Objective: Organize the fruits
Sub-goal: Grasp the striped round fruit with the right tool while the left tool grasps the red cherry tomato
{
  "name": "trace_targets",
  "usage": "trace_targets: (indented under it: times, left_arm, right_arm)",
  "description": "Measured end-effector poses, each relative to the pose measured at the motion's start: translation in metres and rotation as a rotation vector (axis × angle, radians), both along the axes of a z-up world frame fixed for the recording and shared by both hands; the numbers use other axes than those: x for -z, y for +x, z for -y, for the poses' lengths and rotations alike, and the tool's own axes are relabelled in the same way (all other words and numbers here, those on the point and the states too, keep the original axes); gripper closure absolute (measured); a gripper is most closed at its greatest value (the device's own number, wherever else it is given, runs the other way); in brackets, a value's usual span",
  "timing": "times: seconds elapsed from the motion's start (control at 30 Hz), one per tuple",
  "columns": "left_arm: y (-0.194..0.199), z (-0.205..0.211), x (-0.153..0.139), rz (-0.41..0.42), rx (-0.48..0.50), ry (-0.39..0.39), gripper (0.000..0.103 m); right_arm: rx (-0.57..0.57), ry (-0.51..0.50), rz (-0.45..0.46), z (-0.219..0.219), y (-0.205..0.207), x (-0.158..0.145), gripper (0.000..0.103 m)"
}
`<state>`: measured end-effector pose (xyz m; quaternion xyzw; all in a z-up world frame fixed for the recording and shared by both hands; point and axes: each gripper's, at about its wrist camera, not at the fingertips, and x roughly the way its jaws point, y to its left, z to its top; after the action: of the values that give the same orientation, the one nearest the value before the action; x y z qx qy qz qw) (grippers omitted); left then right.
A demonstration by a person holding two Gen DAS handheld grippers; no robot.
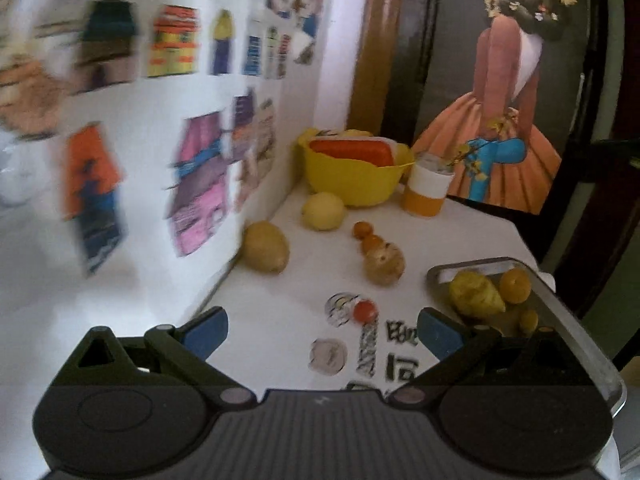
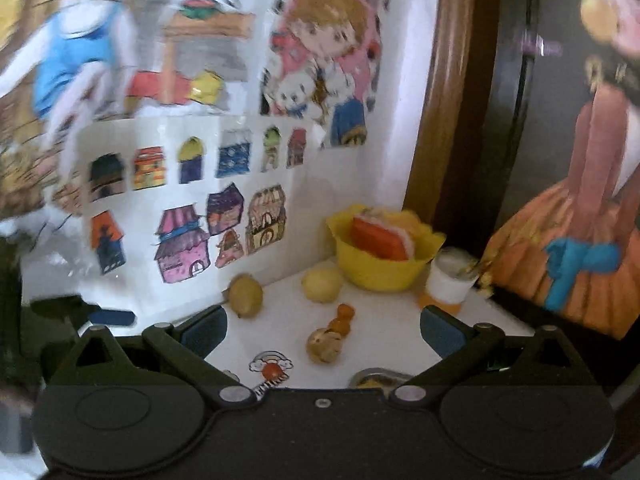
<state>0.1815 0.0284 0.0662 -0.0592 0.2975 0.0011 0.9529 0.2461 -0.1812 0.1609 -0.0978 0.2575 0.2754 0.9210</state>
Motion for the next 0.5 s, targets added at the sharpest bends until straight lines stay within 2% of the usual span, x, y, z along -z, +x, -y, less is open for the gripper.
trace_targets:
  times: [0.3, 0.5]
  left_arm:
    - [0.063, 0.013, 0.042, -0.025, 0.093, -0.058, 0.001]
    - [0.093, 0.024, 0.065, -0.053, 0.162, -0.011, 0.001]
  right_arm:
    - [0.001, 0.028, -0.196, -0.037, 0.102, 0.072, 0.001]
    - [0.01, 0.031, -0.312, -0.052, 0.144, 0.116, 0.005]
